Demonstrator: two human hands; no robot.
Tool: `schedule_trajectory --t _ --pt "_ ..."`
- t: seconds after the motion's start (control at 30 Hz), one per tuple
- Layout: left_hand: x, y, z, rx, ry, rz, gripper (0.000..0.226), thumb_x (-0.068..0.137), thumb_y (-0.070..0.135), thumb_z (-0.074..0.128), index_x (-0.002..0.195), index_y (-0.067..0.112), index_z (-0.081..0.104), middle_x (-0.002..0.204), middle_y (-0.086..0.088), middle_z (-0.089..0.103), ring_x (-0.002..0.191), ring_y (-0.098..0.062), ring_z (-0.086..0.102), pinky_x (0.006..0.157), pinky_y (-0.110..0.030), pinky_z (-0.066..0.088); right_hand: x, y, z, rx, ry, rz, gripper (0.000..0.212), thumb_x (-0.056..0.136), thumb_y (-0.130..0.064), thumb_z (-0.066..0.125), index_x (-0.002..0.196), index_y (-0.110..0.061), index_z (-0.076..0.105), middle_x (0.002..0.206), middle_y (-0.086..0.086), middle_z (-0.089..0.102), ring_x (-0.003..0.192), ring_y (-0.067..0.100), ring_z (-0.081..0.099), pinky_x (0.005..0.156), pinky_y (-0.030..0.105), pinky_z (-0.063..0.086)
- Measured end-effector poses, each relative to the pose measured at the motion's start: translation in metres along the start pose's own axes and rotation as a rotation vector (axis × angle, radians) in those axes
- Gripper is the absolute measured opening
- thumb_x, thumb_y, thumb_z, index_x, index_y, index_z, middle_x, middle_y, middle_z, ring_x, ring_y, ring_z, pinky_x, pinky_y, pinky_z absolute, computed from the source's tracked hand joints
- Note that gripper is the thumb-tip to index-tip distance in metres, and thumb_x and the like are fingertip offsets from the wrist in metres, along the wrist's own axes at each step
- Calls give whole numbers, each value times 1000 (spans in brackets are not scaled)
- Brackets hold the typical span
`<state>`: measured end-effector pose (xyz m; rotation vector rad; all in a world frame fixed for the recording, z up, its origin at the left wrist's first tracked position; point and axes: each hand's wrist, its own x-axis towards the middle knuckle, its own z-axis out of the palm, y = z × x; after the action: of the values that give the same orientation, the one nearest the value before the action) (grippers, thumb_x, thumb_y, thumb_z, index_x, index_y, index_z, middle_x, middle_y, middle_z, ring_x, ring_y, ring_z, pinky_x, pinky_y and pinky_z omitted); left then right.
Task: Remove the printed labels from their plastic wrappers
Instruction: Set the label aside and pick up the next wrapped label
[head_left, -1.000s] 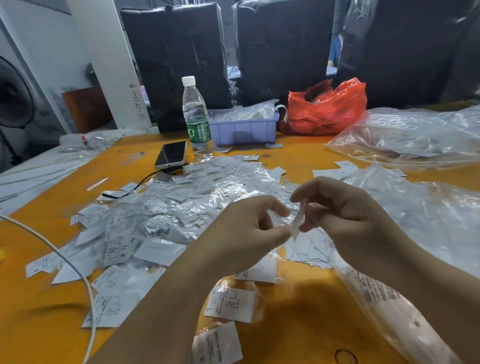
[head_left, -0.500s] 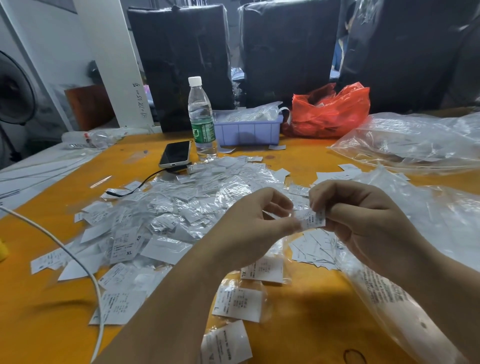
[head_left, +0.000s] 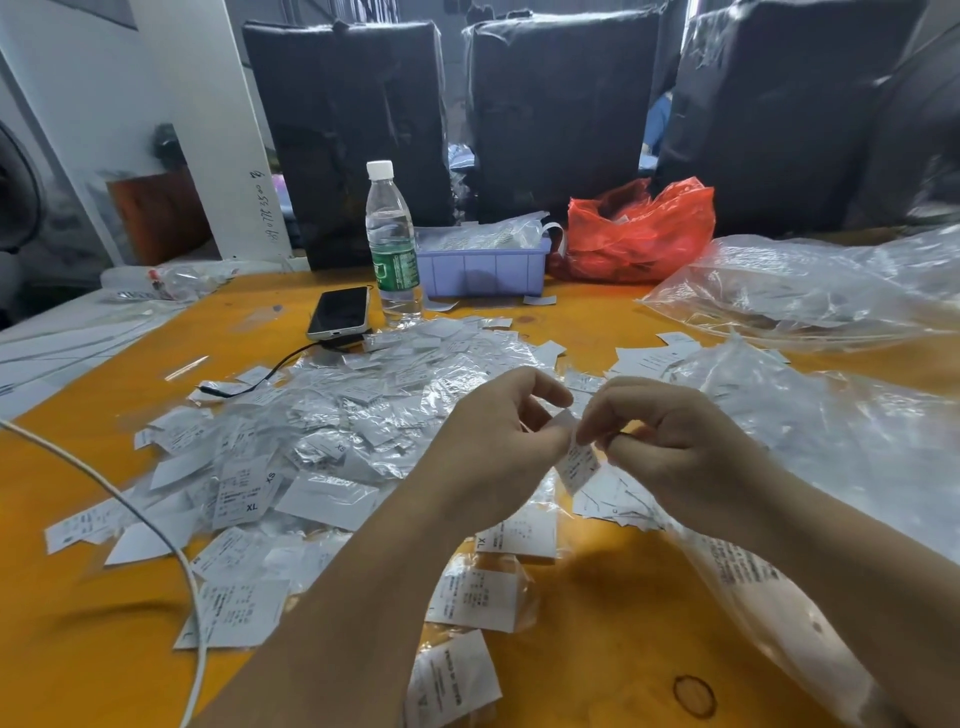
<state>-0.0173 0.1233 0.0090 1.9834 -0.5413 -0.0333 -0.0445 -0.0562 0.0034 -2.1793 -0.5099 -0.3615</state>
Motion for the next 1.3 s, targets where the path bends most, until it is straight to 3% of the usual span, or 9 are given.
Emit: schedule_trajectory --t 0.17,0.33,0.47,0.6,0.77,0.9,1.03,1.17,1.3 --pt "1 2 1 4 -47 -26 17 93 13 57 96 29 64 83 6 69 69 -7 61 66 -33 56 5 -13 -2 -295 37 -89 26 81 5 56 88 -15 72 80 -6 63 73 12 59 61 31 50" --pt "2 1 0 0 -51 -71 27 90 6 55 91 32 64 87 7 69 69 -8 59 56 -22 51 15 -40 -24 -520 220 -21 8 82 -16 59 79 -14 66 68 -3 61 63 18 57 57 35 48" --pt "1 1 0 15 -73 -79 28 89 6 55 93 32 64 92 6 68 75 -12 61 56 -21 50 16 -60 -50 -742 -323 500 12 85 -15 57 78 -13 66 74 6 69 65 18 66 52 30 53" --pt "1 2 0 35 -87 -61 27 89 6 56 94 32 64 92 7 67 80 -10 62 57 -16 50 -4 -50 -49 -776 -613 596 30 82 0 54 101 -20 65 93 -1 68 81 16 69 53 20 52" --pt "1 3 3 59 -98 -44 27 88 6 57 95 31 64 91 7 66 78 -8 61 54 -10 45 -28 -29 -50 -703 -532 486 52 85 3 49 123 -32 55 102 -14 58 91 5 57 75 23 53" --pt "0 3 5 78 -103 -33 27 88 6 58 95 32 64 92 5 67 78 -8 61 54 -11 46 -46 -20 -57 -567 -403 419 58 88 4 50 123 -41 56 124 -17 55 109 2 55 91 26 52" --pt "0 3 7 95 -107 -24 27 89 8 59 94 34 64 91 6 67 78 -9 62 55 -12 46 -57 -19 -68 -664 -273 264 44 87 -3 56 110 -40 56 105 -26 47 95 -3 47 77 13 43" --pt "-2 2 10 117 -110 -9 25 90 9 60 92 34 64 89 8 68 78 -9 62 57 -14 49 -69 -16 -64 -835 -293 321 22 88 -27 57 109 -33 54 104 -17 51 97 6 48 81 23 45" --pt "-3 3 12 144 -130 4 23 91 11 59 92 34 63 90 8 67 82 -10 63 59 -15 51 -73 -14 -50 -860 -267 327 4 88 -24 53 87 -28 55 89 -12 51 82 9 52 68 23 46"
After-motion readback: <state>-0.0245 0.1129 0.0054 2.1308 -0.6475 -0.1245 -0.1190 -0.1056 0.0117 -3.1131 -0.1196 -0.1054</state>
